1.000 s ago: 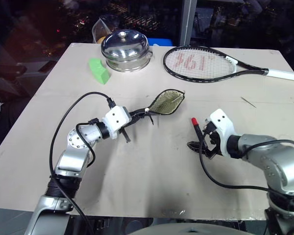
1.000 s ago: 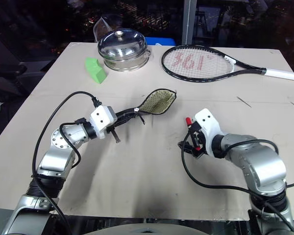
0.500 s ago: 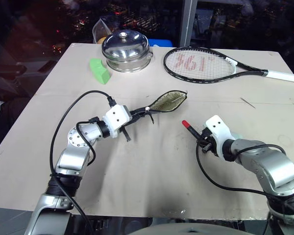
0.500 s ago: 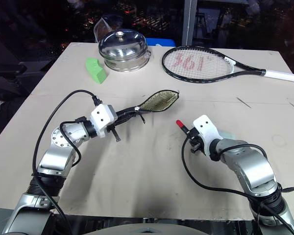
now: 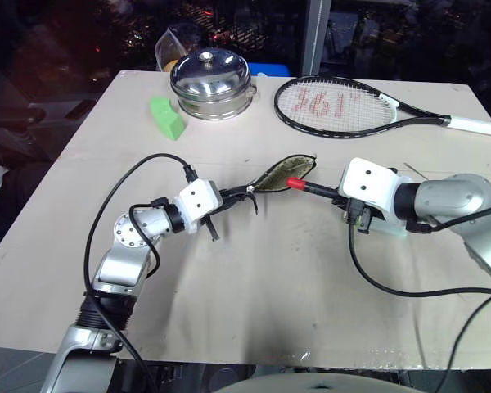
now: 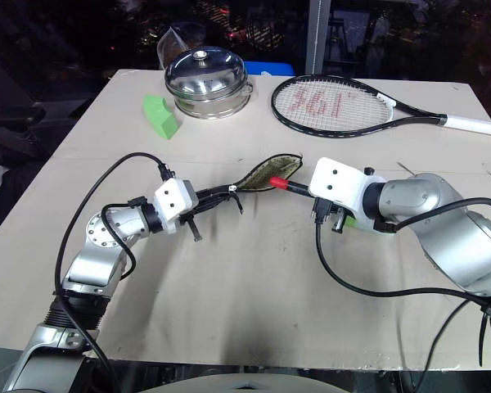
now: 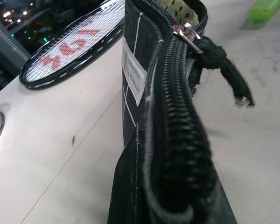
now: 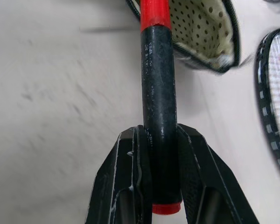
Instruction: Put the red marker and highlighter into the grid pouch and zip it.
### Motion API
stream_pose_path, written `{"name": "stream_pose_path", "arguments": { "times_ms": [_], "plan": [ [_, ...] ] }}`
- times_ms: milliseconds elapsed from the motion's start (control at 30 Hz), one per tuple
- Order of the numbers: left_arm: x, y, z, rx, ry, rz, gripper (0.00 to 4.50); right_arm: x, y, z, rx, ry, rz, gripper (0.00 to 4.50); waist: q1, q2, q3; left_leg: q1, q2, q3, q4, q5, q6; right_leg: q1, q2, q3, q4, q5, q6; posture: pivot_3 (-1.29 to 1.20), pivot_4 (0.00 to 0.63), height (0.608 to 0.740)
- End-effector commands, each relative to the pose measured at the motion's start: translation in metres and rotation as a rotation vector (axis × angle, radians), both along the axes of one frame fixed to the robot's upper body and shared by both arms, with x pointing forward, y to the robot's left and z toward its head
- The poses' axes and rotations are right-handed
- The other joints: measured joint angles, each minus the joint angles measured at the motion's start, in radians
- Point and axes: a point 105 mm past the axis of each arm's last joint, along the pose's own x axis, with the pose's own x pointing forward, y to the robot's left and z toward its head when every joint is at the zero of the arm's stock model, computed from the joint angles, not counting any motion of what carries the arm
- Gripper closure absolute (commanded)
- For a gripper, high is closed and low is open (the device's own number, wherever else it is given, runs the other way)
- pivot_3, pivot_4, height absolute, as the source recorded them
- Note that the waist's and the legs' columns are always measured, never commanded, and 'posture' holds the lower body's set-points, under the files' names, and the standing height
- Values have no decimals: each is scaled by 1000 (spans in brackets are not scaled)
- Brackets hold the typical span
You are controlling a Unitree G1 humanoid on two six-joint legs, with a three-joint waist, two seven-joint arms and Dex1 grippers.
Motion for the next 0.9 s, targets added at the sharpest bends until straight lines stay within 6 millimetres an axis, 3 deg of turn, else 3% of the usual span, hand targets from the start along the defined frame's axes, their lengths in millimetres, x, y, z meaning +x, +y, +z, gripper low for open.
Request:
{"name": "stream_pose_path", "arguments": {
  "times_ms": [33, 367, 433, 567, 600, 667, 733, 800, 900],
  "plan": [
    [-8, -9, 8, 26, -62, -65, 4500, 8, 6, 10, -87, -96, 98, 4239, -2, 0, 0, 0, 0, 0, 0, 0, 0, 0, 0, 0, 0, 0, 0, 0, 150, 740],
    [-13, -28, 8, 73, -122, -131, 4500, 49, 56, 8, -344, -262, 399, 4239, -2, 1, 0, 1, 1, 6, 0, 0, 0, -3, 2, 3, 4, 0, 0, 0, 150, 740],
    [-12, -29, 8, 70, -127, -120, 4500, 52, 65, 6, -346, -265, 465, 3231, -2, 1, 0, 1, 1, 7, 1, 1, -1, -3, 2, 3, 4, 0, 0, 0, 150, 740],
    [-8, -26, 9, 42, -119, -74, 4500, 55, 62, 11, -330, -298, 496, 1453, 5, 1, 0, 0, 1, 8, 1, 3, -4, -4, 2, 2, 4, 0, 0, 0, 150, 740],
    [-6, -22, 9, 28, -107, -52, 4500, 49, 56, 20, -202, -220, 439, 981, 5, 1, 0, 0, 1, 8, 1, 3, -4, -4, 1, 2, 4, 0, 0, 0, 150, 740],
    [-4, -16, 6, 7, -82, -17, 4500, 30, 37, 33, 34, -20, 362, 981, 10, 1, 0, -1, 1, 8, 1, 3, -4, -4, 1, 2, 4, 1, 0, 0, 150, 740],
    [-4, -12, 4, -5, -67, 3, 4500, 11, 20, 40, 143, 108, 333, 981, 19, 1, 0, -1, 1, 7, 1, 3, -4, -4, 1, 3, 4, 1, 0, 0, 150, 740],
    [-4, -9, 3, 0, -62, 9, 4500, -3, -11, 31, 156, 190, 269, 981, 26, 1, 0, 0, 1, 6, 1, 2, -4, -3, 0, 3, 4, 1, 0, 0, 150, 740],
    [-2, -6, 3, 2, -59, 12, 4500, -2, -46, 3, 199, 267, 88, 981, 25, 0, 0, 2, 1, 3, 1, 0, 0, 0, -3, 1, 3, 0, -1, 0, 150, 740]
  ]
}}
